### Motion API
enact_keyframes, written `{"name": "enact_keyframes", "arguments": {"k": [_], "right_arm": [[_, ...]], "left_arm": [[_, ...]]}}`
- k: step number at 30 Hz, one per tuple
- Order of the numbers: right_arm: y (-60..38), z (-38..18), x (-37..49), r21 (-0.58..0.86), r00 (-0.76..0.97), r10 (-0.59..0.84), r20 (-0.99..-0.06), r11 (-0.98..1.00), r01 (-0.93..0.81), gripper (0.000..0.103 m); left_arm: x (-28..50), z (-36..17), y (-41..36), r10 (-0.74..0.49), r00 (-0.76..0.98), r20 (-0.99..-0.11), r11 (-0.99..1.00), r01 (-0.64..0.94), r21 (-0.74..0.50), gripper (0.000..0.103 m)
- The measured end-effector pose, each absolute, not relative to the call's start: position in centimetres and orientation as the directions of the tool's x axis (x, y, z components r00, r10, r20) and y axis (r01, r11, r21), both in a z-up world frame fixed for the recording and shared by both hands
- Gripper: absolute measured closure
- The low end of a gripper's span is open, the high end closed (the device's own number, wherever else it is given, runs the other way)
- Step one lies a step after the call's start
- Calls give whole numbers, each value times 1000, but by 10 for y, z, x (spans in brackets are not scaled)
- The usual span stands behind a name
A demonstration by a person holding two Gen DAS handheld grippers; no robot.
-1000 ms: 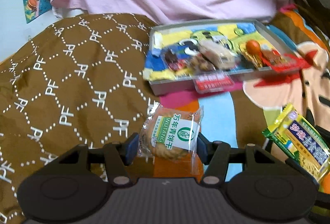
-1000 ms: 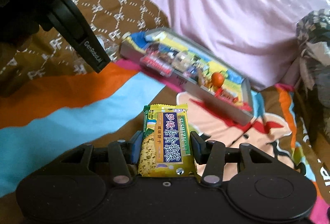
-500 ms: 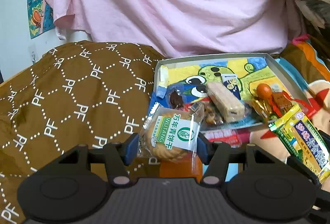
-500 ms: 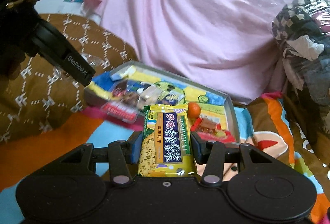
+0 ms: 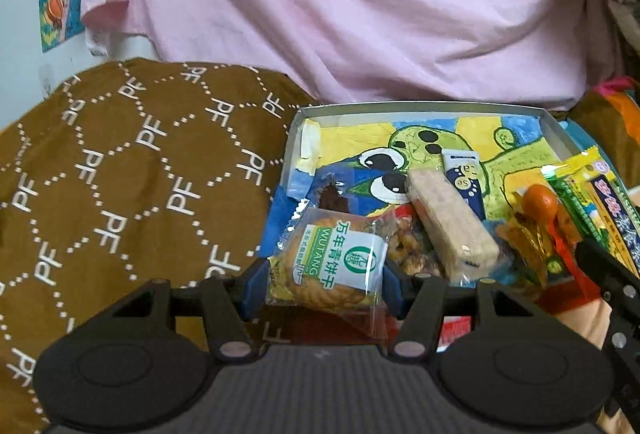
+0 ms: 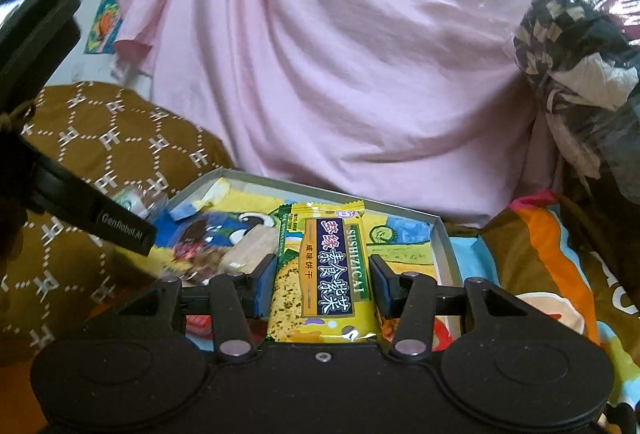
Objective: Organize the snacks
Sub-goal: 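Lower both packets into the tray and open both tools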
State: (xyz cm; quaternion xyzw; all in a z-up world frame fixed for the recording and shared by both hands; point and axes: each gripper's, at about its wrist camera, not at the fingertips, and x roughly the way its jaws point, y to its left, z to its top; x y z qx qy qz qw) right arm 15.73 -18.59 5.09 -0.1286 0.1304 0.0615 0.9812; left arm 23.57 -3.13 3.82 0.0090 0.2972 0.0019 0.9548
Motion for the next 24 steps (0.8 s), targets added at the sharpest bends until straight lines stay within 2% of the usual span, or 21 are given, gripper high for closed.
{"name": "enact_keyframes", "arguments": {"k": [6, 13, 24], "right_arm": [[-192, 47, 176, -208, 957, 85, -278, 967, -147, 53], [-180, 51, 198, -213, 955, 108, -276, 962, -171, 53], [-165, 52, 259, -94, 882, 180, -435, 965, -244, 53]], "left_arm": [[260, 34, -34, -2, 816, -578, 1000, -7, -14, 41], [278, 29, -36, 4, 811, -584, 1000, 0, 7, 41], [297, 19, -29, -9, 776, -630, 1000, -3, -18, 40]]}}
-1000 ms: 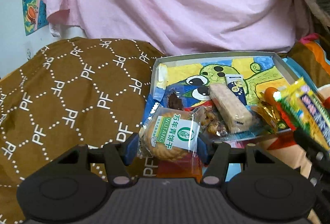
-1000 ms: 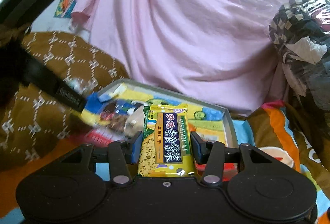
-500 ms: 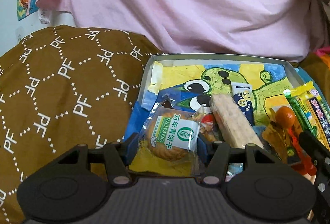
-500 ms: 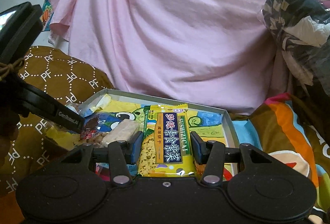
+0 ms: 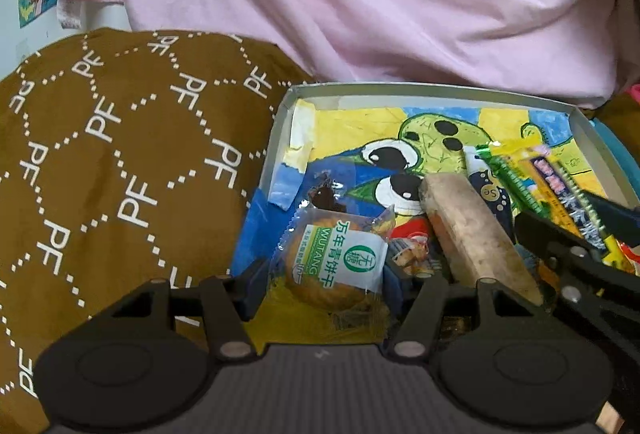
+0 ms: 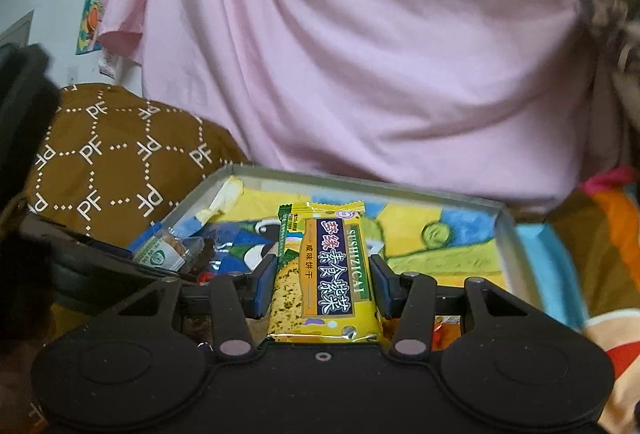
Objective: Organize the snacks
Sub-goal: 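Lower both packets into the tray and open both tools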
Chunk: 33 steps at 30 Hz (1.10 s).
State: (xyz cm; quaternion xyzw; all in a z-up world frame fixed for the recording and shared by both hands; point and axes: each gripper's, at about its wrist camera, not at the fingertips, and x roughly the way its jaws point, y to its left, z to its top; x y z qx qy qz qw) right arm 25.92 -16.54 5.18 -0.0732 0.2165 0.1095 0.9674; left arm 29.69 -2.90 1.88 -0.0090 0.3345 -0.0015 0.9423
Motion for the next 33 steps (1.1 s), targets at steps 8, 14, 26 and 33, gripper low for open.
{"name": "enact_keyframes", "arguments": {"k": [8, 14, 26, 33], "right_arm": [[-172, 41, 276, -30, 855, 181, -487, 974, -223, 53], [-168, 41, 277, -56, 866, 178, -468, 971, -231, 52], [-179, 60, 261, -57, 909, 156, -387, 980, -193, 25], [-190, 79, 249, -27, 924, 141, -355, 987, -160, 13]], "left_arm": [[302, 17, -27, -23, 772, -635, 999, -4, -41, 40], [302, 17, -28, -25, 775, -632, 999, -3, -42, 35], [292, 35, -19, -26, 808, -588, 997, -23, -75, 4], [280, 49, -12, -24, 827, -561, 995, -33, -91, 0]]}}
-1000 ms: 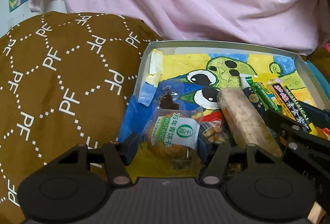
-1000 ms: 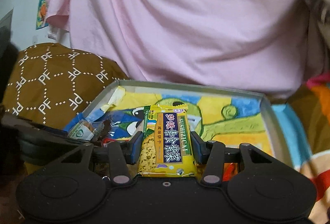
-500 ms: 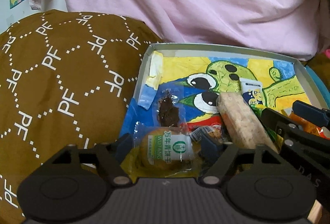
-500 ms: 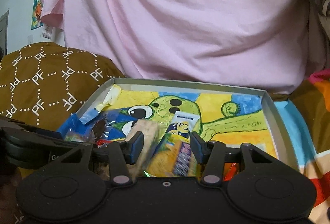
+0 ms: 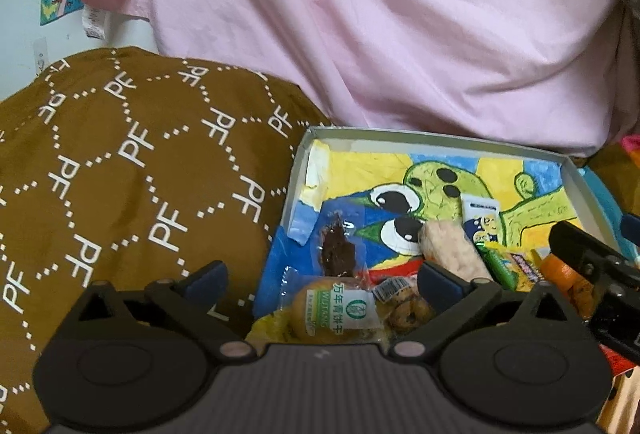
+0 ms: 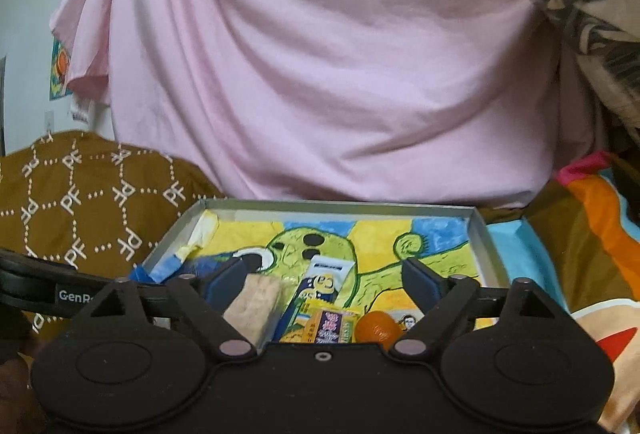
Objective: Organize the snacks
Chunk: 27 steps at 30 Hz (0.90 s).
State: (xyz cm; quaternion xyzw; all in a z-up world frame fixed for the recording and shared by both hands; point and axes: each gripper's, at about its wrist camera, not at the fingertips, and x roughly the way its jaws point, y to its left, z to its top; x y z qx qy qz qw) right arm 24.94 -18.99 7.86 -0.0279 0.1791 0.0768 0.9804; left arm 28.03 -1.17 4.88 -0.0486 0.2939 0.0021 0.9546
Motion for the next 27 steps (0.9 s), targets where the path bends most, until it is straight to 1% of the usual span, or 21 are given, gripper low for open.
{"name": "enact_keyframes", "arguments": {"k": [5, 7, 10, 14, 22, 27], "right_arm": [[-193, 91, 239, -29, 932, 136, -335, 988, -155, 6], [-194, 95, 236, -30, 935, 127, -331, 989, -145, 1], [-196, 100, 230, -40, 939, 93, -331, 993, -113, 1], [-200, 103, 219, -36, 940, 72, -333, 995, -89, 1], [-204, 100, 169, -33, 948, 70, -312, 996, -85, 1], [-202, 101, 137, -31, 951, 82, -297, 995, -95, 1]], "left_arm": [[270, 58, -9, -30, 835, -549, 995, -29, -98, 0], [267, 61, -7, -39, 837, -546, 993, -28, -114, 0], [261, 64, -5, -33, 842, -538, 991, -44, -129, 0], [248, 70, -3, -6, 855, -518, 991, -65, -118, 0], [201, 73, 6, 19, 870, -493, 990, -86, -112, 0], [171, 70, 11, 23, 868, -497, 990, -88, -107, 0]]}}
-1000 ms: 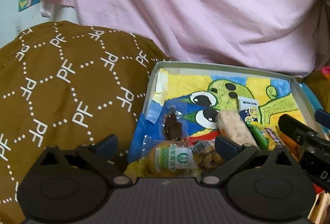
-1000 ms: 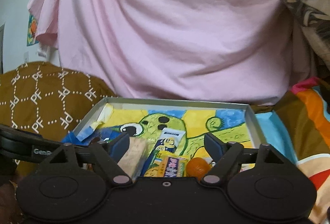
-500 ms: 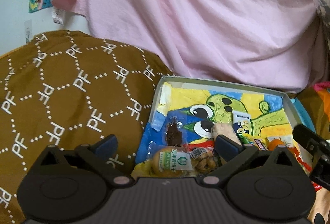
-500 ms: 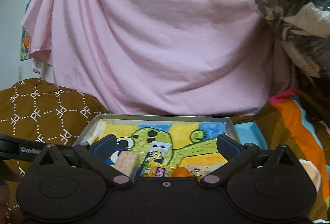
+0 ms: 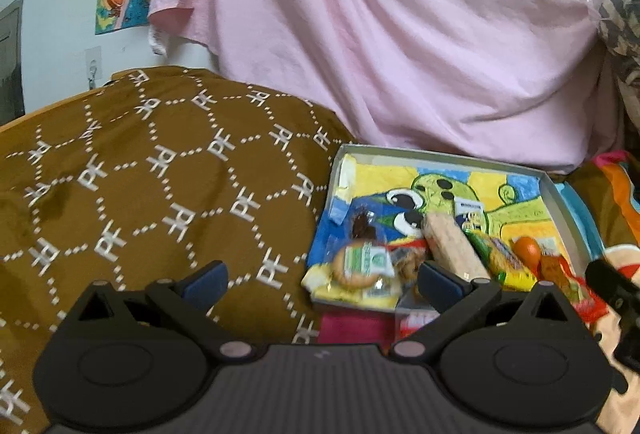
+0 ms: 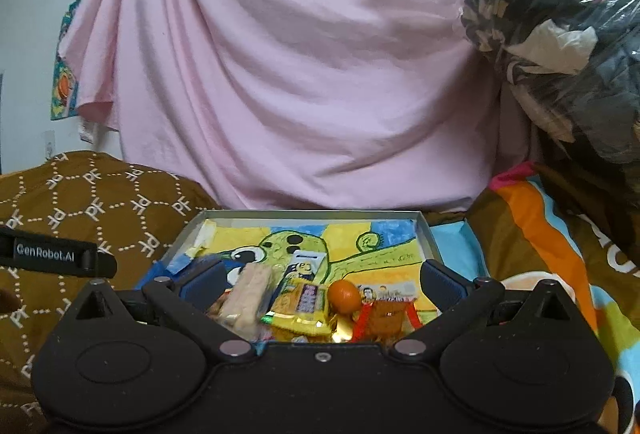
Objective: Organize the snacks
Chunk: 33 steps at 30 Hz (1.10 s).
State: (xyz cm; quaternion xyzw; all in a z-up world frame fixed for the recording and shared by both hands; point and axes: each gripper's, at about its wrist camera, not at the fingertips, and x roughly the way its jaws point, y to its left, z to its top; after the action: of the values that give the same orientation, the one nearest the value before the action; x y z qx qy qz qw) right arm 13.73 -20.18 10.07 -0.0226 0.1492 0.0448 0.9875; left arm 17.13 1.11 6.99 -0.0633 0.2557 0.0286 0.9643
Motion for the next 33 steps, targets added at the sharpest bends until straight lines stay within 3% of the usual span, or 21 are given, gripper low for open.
{"name": "enact_keyframes", "arguments": {"k": [12, 33], "right_arm": [[-199, 116, 71, 26, 957, 97, -274, 995, -94, 1], [-195, 91, -20, -4, 923, 48, -383, 999, -54, 1]], "left_arm": [[103, 64, 26, 48, 869, -492, 992, -100, -80, 0], [30, 39, 25, -23, 869, -495, 1000, 25, -1, 0]]}}
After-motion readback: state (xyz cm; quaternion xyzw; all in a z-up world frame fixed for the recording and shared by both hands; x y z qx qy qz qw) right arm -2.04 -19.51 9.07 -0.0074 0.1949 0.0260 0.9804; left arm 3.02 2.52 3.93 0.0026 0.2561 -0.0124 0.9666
